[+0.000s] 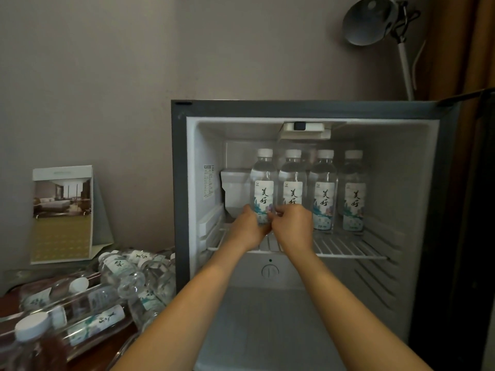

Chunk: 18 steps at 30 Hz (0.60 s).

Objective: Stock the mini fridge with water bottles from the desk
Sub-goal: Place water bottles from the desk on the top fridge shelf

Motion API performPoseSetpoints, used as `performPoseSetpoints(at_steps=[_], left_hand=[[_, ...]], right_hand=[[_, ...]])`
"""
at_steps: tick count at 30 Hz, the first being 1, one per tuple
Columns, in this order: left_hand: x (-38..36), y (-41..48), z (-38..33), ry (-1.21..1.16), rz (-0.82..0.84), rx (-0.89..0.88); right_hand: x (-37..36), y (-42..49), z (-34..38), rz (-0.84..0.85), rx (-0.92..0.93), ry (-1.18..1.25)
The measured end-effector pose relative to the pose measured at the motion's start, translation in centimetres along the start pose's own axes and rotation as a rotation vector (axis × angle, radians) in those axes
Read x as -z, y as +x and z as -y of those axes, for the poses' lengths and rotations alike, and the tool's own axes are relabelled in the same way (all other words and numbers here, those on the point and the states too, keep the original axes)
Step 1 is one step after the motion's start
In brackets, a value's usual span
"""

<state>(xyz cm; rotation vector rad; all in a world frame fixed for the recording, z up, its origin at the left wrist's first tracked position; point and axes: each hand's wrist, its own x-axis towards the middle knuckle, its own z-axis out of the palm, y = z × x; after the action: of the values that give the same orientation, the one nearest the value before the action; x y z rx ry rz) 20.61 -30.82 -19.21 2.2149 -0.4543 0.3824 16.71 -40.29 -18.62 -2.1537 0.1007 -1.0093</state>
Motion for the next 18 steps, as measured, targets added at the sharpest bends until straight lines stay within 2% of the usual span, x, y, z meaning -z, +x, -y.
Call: performPoseSetpoints(at_steps=[5, 8, 11, 15, 18], left_hand=[[-0.2, -1.2, 0.4, 0.107, -0.058, -0.046], [0.3, -2.9, 0.0, 0.116, -0.148, -0.151], [1.6, -5.6, -0.3, 0.061, -0.289, -0.211], [3.5, -10.6, 1.1, -0.043, -0.583, -0.323], [5.5, -13.9, 3.3, 0.024, -0.661, -0.352]], right_hand=[[0.8, -0.8, 0.2, 0.013, 0.019, 0.016], [1.4, -2.1, 0.7, 0.030, 0.030, 0.085], [1.6, -3.5, 1.6, 0.043, 0.031, 0.200], [0.9, -6.6, 3.6, 0.051, 0.000, 0.411], [-0.3, -9.2, 5.4, 0.142, 0.029, 0.510]])
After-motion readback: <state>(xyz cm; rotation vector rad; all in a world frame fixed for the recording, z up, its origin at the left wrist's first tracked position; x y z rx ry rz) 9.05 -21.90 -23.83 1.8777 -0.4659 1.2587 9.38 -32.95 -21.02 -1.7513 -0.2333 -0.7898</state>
